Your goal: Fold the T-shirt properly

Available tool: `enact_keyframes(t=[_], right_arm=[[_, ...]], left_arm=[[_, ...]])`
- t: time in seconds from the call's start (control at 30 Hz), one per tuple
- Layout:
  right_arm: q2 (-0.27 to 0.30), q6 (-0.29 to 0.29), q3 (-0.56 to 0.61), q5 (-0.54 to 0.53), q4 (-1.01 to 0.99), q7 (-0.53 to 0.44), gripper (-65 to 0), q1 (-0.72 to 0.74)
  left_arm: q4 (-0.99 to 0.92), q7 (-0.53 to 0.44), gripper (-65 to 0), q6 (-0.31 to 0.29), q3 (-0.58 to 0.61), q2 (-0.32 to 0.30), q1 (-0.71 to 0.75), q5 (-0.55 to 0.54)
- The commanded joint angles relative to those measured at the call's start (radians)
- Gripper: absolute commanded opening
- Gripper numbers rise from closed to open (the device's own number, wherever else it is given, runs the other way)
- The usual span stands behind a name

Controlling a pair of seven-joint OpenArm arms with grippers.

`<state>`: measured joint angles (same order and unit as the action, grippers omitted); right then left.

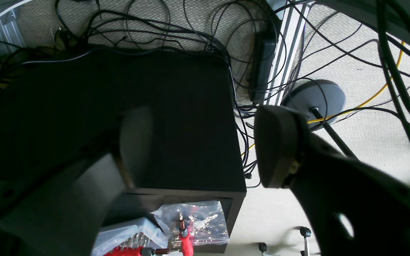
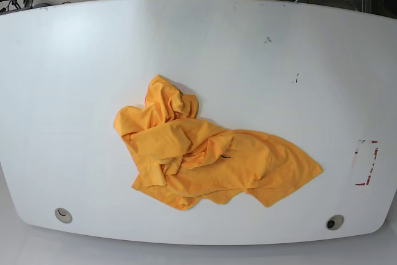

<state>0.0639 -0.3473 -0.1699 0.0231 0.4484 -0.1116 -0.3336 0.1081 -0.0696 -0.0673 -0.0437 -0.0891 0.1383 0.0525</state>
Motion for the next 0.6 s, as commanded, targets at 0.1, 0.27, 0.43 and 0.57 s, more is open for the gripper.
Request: enact_keyframes(t=[0.1,0.27,0.43,0.57], right_arm=[[0.005,-0.006,-0.003,0.006,-0.003,0.001,-64.5,-0.025],[0.005,-0.006,-0.001,0.006,-0.002,0.004,-64.5,-0.026],[0.001,-0.005,0.0,0.002,0.005,-0.004,-64.7,0.023],[0.001,-0.003,-0.001,0.002,0.007,-0.004,-64.7,0.024]], left_arm=[[0.033,-0.017,-23.3,-0.001,-0.003,-0.008,0.038,-0.023],[0.057,-0.016,-23.3,0.0,-0.002,-0.012,0.052,-0.031],[0.049,-0.011,-24.4,0.007,-0.003,0.005,0.045,-0.027],[0.049,-0.011,-24.4,0.007,-0.003,0.005,0.045,-0.027]])
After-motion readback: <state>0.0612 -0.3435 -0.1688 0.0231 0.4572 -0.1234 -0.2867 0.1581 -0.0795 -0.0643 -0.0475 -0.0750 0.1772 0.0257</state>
